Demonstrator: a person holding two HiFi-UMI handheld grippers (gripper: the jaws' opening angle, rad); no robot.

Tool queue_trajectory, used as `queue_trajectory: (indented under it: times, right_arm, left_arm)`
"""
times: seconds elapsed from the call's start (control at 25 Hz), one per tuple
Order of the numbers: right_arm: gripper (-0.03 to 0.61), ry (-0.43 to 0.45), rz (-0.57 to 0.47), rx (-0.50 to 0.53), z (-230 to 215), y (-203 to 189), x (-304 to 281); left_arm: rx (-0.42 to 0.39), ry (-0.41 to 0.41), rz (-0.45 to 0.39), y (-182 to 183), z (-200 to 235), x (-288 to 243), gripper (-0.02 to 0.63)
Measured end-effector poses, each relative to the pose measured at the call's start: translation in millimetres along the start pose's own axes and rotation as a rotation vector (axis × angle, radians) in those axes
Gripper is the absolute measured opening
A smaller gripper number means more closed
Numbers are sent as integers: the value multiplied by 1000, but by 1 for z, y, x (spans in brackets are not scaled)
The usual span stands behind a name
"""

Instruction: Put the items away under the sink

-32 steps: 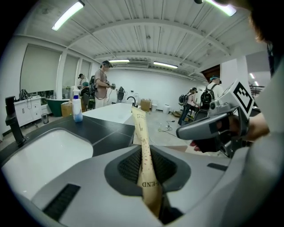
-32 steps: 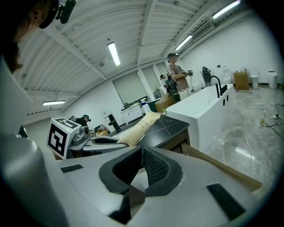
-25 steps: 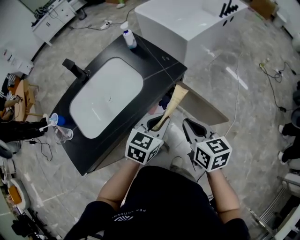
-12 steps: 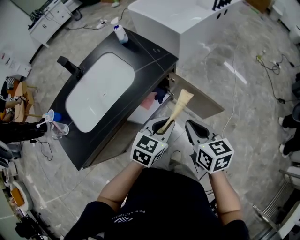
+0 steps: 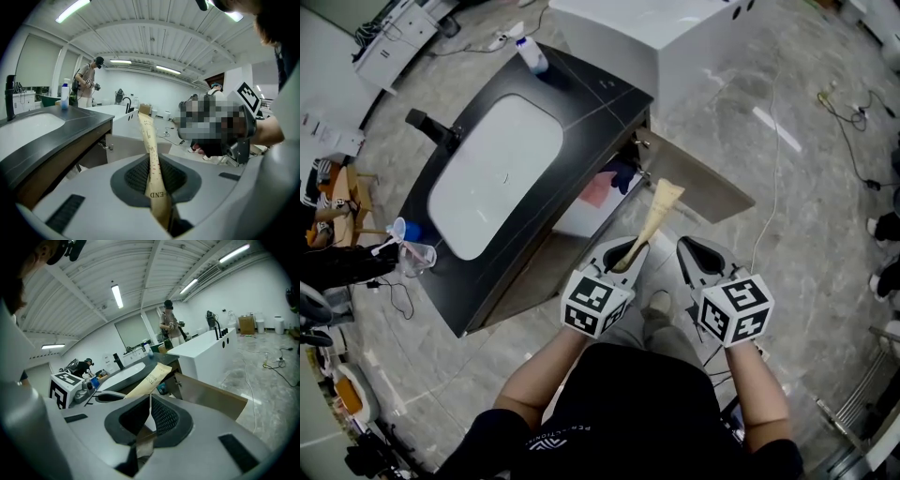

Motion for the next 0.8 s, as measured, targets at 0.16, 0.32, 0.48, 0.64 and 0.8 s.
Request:
queue_trajectory:
  times: [0.16, 0.32, 0.48, 0.64, 0.8]
  right_arm:
    - [37, -11, -2, 8, -2, -13, 4]
    - [37, -13, -25, -40, -2, -30, 2]
    - [37, -33, -29, -44, -7, -40, -10]
    - [37, -29, -36, -60, -9, -54, -23]
    - [38, -44, -10, -64, -11, -76, -38]
  left_arm:
    - [-15, 3, 19, -14, -5, -10, 43]
    - [-35, -8, 23, -23, -6, -15, 43]
    - [4, -23, 10, -32, 4, -22, 43]
    - [16, -25, 23, -47, 15, -32, 43]
    - [34, -22, 41, -67, 25, -39, 43]
Point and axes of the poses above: the fingertips, and each gripper's own axes: x backward along the fingers, z to its left, y out of its top, the point moved 10 cm from there along x, backward along the fingers, and after that the axes turned 11 degrees about x, right-handed, at the moved point
